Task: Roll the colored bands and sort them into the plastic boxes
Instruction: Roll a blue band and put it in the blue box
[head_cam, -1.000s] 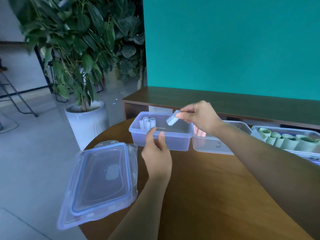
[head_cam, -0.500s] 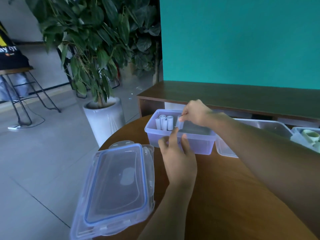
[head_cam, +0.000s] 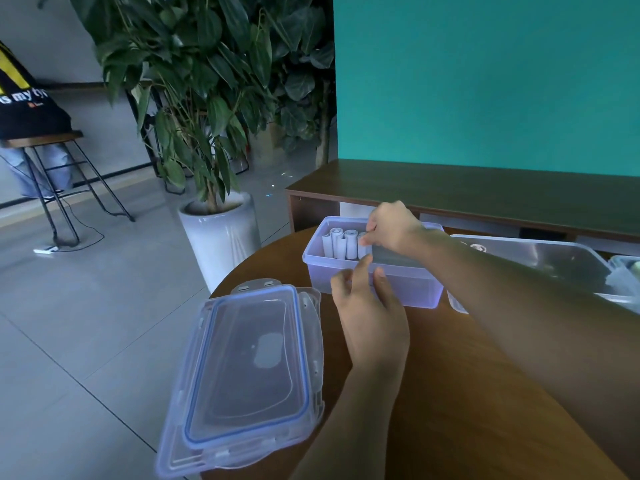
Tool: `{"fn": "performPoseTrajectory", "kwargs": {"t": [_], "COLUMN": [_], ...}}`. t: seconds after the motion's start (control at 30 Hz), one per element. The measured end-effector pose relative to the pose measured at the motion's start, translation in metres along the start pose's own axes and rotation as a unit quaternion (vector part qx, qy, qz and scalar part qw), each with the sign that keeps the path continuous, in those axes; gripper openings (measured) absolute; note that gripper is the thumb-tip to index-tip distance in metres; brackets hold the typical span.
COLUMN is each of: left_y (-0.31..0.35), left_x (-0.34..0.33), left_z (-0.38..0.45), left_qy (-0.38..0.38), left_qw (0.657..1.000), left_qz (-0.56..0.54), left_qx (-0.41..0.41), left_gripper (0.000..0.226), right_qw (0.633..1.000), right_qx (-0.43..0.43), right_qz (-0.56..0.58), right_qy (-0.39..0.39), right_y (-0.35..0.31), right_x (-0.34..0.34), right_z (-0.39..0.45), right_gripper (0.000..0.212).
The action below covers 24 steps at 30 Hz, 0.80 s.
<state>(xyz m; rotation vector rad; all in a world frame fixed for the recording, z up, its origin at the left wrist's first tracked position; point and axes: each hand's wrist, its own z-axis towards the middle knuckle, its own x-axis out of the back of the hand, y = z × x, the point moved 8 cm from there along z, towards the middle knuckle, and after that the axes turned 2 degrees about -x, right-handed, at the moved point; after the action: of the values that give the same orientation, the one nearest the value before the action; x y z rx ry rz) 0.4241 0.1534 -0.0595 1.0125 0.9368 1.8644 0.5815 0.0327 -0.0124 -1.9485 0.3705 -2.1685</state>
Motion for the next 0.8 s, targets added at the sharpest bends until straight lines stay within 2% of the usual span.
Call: {"fn": "performPoseTrajectory", "kwargs": {"t": [0.3,0.53,0.8], "left_y": [0.0009,0.0008,-0.0001], "left_x": [0.0005,-0.0010,-0.0013], "left_z": [-0.0007,0.0000,0.0004], "left_qy": [-0.003,-0.006,-0.004], "left_qw": [1.000,1.000,1.000], "left_qz": [-0.009,-0.008,-0.012], "left_qx": [0.003,0.007,0.001], "left_gripper": [0.041,0.043,0.044], "right_qw": [1.000,0.999,0.999], "right_qx": [0.010,0.027,0.048], "right_qz": [0.002,-0.013,-0.011], "right_qy": [0.008,-0.012,0.007], "right_y": [-0.0036,-0.0012,0.0019], "right_x": [-0.0005,-0.0056,-0.0004], "right_z": [-0.0015,0.0000,-0.0026], "right_gripper": [0.024,0.038,0.014]}}
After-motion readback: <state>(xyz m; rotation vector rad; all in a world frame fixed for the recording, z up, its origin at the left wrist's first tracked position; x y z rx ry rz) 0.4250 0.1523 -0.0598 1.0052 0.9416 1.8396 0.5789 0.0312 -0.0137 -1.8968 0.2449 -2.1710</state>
